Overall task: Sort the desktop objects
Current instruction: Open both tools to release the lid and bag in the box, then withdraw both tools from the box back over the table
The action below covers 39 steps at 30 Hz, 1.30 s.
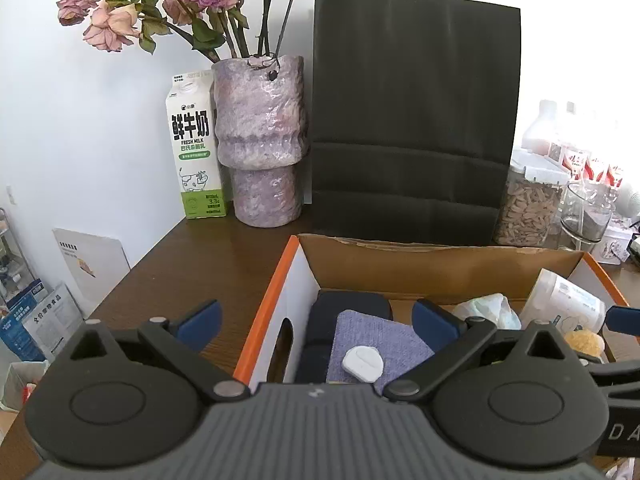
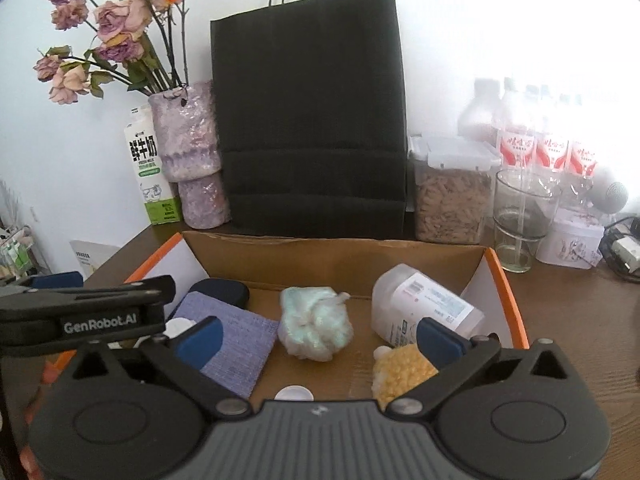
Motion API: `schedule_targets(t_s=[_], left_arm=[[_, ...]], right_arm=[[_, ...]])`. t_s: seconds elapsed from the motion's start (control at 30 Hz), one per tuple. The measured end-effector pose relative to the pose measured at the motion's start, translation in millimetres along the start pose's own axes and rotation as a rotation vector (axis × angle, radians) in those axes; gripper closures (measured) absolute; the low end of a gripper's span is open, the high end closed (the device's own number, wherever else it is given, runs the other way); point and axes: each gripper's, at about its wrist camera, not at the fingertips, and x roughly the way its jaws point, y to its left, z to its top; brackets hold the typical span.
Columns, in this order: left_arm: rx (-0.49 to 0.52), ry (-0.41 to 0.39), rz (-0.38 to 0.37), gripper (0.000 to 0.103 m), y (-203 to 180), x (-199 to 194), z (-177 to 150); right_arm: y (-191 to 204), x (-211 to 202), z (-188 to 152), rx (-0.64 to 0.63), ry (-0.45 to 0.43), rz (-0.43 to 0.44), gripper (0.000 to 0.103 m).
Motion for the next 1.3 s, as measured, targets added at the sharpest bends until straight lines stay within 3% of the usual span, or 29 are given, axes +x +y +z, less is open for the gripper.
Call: schedule_targets(t_s=[0.37,0.67,1.0,1.3], left_arm=[[-0.013,-0.064,-0.035,0.000,2.0,-26.3,2.8],[-0.042,-0.160,-0.073,0.000,13.0,-82.9,-5.1],[-0.061,-0.187,-0.093,0.000,30.6,-143.9,-34.3],[-0.055,-0.166,-0.091,0.000,39.2,-179.1,-68.5]], right_arm=[[3.1,-27.2,7.0,-0.020,-0.069,-0.002,0.000],[9.7,-80.7,0.8,-0.027,-0.163,0.000,0.000],[18.0,-143.2,-31.8,-0.047,-0.195,-0.001,0.000],[27.3,-180.7,-73.1,-0.070,-0.178,-0.002,0.000]])
